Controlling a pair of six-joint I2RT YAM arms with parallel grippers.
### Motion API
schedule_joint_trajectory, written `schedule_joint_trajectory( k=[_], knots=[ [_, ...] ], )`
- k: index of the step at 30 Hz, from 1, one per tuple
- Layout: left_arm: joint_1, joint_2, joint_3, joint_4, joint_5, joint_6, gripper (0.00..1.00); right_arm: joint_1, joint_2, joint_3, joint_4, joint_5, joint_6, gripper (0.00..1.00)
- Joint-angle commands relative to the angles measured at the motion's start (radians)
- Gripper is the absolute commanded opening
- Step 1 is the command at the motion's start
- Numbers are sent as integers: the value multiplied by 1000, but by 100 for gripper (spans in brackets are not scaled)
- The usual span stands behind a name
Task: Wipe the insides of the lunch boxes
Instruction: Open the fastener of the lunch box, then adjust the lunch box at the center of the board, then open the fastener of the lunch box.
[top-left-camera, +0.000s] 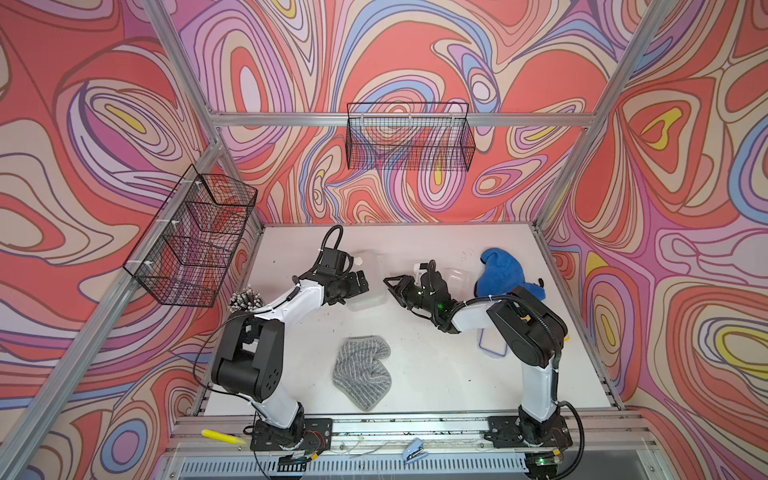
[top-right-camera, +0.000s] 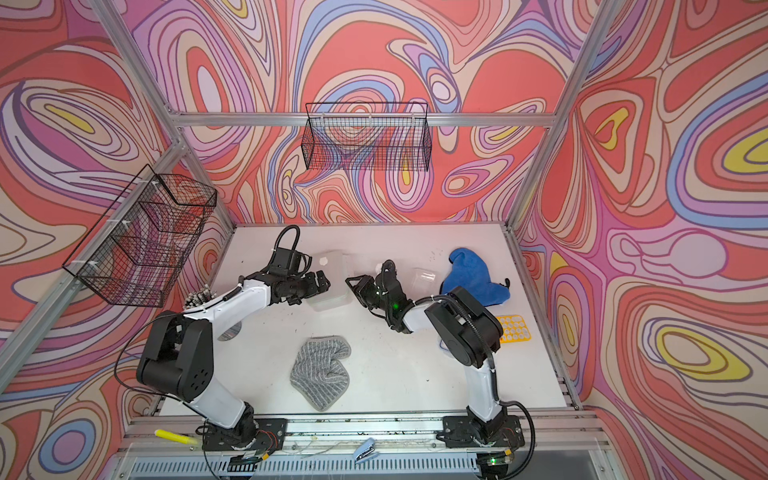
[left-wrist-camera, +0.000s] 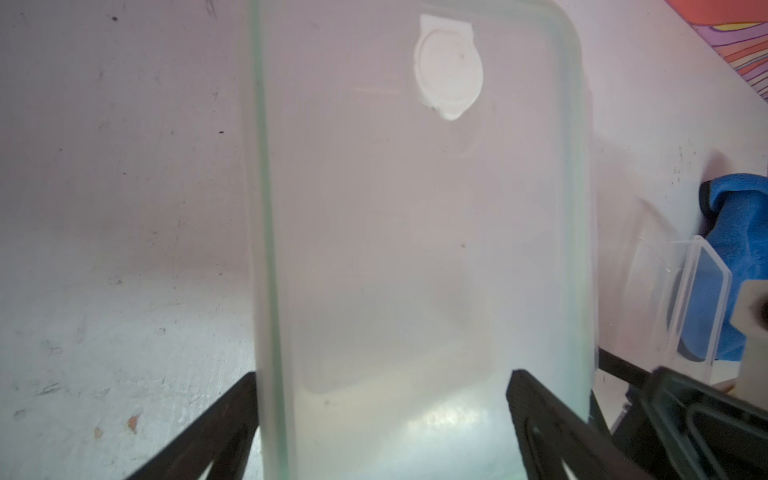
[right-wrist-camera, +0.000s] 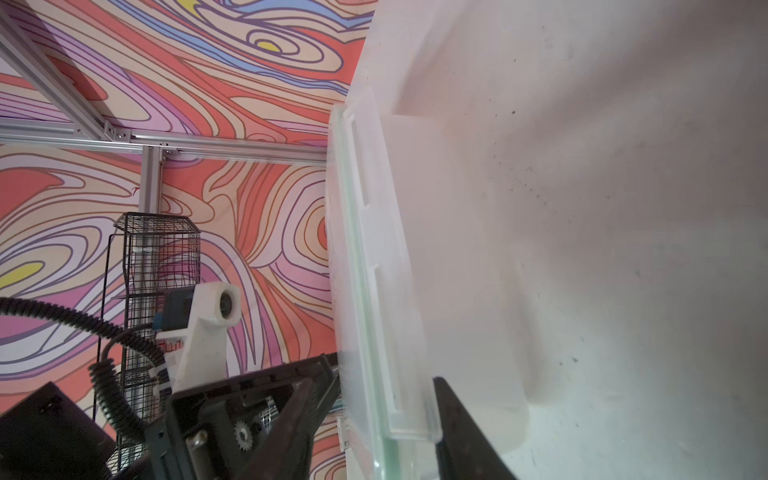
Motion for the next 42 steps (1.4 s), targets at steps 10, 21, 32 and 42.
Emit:
schedule_joint_trajectory(
  k=[10,21,32,42],
  knots=[
    [2,107,102,56,119,51,87,44,-52,-77,-28,-26,17,45],
    [3,89,96,89,109,67,89,53,-255,-162,-205,83,0,54],
    [3,-176,-153,305,-51,-151,100,54,-348,12,-478,229,-337,26],
    [3,-273,-419,666,-81,-431,100,52,-6,277,-414,5,-353,0]
  ],
)
